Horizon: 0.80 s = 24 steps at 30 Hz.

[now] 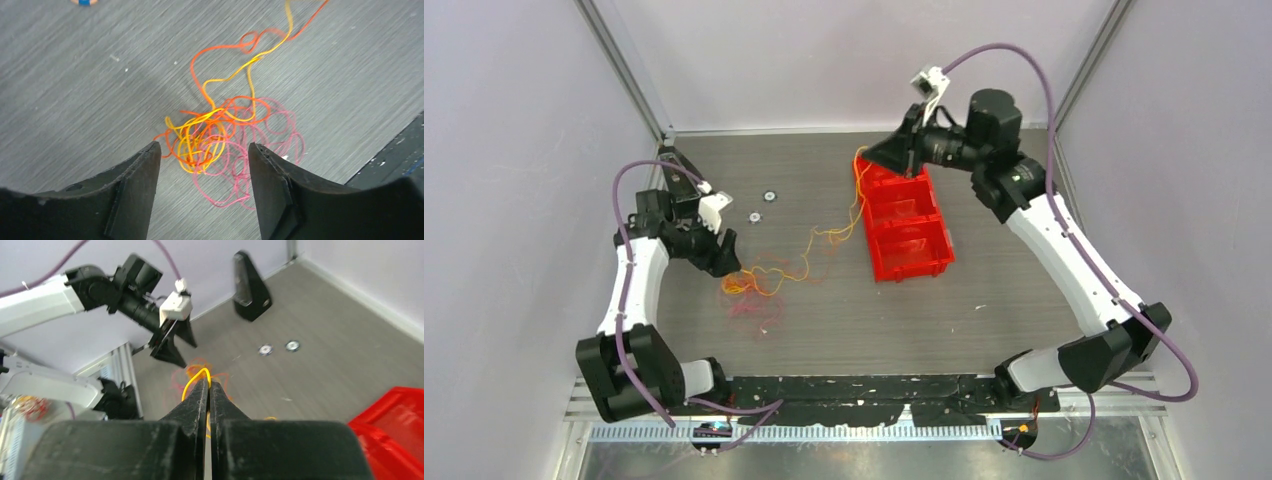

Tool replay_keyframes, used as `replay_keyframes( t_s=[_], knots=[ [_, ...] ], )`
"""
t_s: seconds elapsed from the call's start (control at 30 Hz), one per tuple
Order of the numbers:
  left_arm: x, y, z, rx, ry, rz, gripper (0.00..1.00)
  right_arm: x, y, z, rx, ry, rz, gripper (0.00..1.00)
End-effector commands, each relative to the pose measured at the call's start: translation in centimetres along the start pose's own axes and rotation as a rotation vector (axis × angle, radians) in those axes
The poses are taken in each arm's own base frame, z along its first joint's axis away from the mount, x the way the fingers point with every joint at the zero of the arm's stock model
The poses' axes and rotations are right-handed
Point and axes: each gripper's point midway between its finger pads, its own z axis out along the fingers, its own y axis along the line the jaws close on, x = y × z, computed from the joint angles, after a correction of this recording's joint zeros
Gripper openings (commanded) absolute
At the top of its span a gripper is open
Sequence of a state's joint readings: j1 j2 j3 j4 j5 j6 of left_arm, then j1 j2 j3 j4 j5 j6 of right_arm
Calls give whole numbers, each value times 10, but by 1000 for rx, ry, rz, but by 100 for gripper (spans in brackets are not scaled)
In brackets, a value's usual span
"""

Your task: Untangle the cables

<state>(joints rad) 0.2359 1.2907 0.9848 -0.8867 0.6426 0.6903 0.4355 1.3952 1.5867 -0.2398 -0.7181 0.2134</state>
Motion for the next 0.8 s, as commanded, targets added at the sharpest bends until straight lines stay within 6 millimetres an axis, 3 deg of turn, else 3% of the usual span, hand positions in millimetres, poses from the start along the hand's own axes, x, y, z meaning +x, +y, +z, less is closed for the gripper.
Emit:
replay_keyframes(
  t_s=[0.0, 0.13, 0.27, 0.4, 0.57, 0.77],
  knots=[
    [-41, -28, -18, 68, -200, 40, 68, -2, 38, 9, -124, -25, -36, 5],
    [-71, -40, -32, 68, -364, 117, 75, 8, 63, 14, -255, 5, -84, 5],
    [-92, -37, -26, 54, -436, 183, 80, 10, 83, 11, -381, 10, -124, 5],
    [-109, -56, -31, 168, -488, 218, 79, 5, 87, 11, -371, 2, -151, 5],
    [-90, -93, -38, 245, -543, 234, 75, -1, 64, 18, -220, -17, -134, 5],
    [-62, -135, -41, 223, -615, 362, 75, 1, 59, 23, -199, -29, -69, 5]
  ],
)
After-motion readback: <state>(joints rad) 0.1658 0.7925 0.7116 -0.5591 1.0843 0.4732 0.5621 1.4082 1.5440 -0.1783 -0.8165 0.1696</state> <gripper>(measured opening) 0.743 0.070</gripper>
